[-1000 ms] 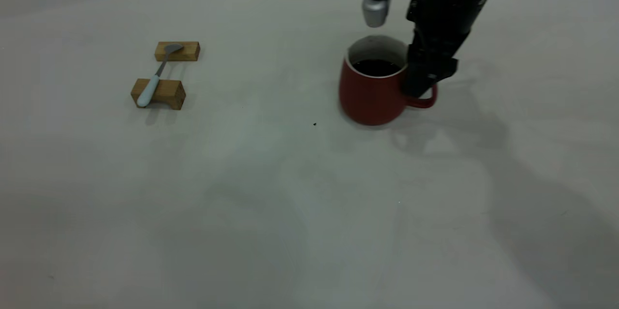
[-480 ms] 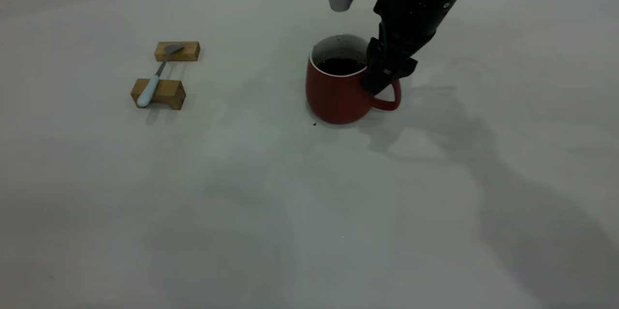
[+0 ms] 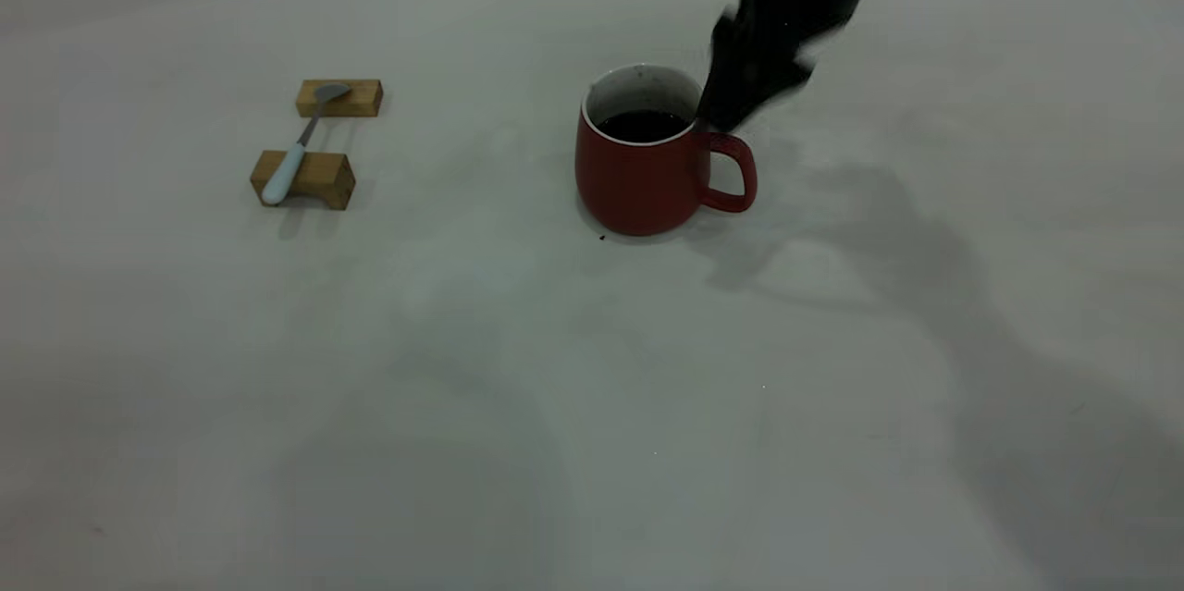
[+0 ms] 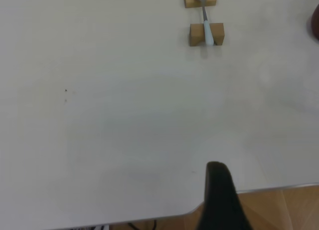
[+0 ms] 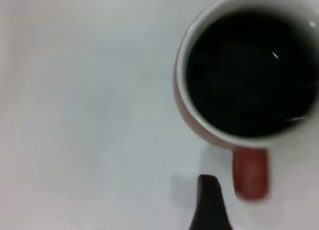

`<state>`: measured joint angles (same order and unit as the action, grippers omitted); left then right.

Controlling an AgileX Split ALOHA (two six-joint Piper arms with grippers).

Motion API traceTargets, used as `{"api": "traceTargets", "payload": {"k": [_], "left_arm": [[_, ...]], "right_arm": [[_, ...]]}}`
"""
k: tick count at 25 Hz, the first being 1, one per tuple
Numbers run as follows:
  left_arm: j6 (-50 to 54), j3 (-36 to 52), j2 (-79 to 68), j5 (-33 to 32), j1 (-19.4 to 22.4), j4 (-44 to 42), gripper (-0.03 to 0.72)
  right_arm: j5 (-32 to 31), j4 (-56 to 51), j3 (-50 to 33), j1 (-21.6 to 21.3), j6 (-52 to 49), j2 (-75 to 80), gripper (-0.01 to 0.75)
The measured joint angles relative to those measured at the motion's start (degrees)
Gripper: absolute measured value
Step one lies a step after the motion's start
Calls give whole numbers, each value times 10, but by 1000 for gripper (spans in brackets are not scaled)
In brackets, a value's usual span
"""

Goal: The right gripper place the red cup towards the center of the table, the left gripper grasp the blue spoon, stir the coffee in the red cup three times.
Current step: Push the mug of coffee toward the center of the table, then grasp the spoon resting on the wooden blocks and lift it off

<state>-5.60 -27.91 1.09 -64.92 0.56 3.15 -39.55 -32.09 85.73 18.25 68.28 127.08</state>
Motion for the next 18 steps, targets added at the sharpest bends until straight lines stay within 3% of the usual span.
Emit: {"api": "traceTargets", "payload": {"k": [6, 13, 18], "left_arm": [[0, 0, 0, 0, 0, 0, 555], [0, 0, 0, 0, 0, 0, 555], [0, 0, 0, 0, 0, 0, 555]], "right_arm": [[-138, 14, 0, -35, -123, -172, 593], [-283, 105, 0, -39, -311, -352, 593], [-308, 142, -14, -39, -411, -448, 593]]}}
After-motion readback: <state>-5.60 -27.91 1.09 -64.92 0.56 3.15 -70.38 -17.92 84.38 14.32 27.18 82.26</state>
